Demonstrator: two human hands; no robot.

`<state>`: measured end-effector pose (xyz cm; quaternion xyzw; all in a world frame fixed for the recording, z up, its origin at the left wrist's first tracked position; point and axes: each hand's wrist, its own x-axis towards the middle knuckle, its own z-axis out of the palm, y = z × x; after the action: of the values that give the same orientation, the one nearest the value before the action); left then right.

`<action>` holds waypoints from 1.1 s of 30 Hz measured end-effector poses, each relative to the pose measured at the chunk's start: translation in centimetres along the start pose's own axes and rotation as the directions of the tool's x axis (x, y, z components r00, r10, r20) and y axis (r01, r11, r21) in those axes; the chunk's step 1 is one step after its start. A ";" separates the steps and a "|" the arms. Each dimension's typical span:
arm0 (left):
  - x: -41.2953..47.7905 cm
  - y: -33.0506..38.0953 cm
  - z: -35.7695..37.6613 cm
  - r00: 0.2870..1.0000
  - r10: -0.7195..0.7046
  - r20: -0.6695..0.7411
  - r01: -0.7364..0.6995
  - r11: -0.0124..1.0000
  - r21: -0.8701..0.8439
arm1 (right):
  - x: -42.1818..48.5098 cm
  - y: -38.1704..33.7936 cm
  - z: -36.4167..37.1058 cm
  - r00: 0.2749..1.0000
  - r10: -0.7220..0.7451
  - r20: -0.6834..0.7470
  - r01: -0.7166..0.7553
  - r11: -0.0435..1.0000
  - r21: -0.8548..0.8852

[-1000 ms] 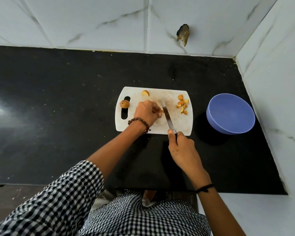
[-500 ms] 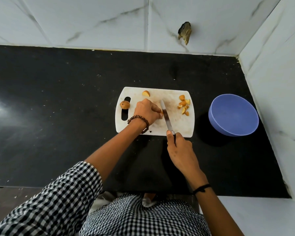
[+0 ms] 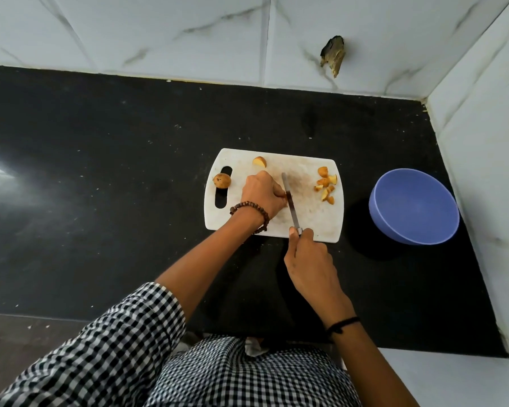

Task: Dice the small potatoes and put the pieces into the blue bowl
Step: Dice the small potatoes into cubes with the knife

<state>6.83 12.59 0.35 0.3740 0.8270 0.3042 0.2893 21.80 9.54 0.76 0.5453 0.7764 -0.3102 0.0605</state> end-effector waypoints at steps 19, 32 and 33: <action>-0.5 -0.9 -0.1 1.000 -0.009 -0.023 0.006 0.993 -0.121 | -2.0 2.6 -1.6 0.992 -0.006 0.125 0.005 1.000 0.003; -1.4 -1.8 -0.4 0.998 0.062 -0.029 -0.060 0.997 0.051 | -2.4 3.4 -5.9 0.995 0.012 0.098 -0.016 0.999 0.041; -1.5 -1.9 -0.6 0.998 0.061 -0.020 -0.060 0.997 0.056 | -2.1 2.9 -6.0 0.998 0.002 0.066 -0.006 0.998 0.063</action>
<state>6.44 10.20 -0.26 0.4034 0.8266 0.2938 0.2603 26.72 11.75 5.27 0.5379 0.7627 -0.3525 0.0694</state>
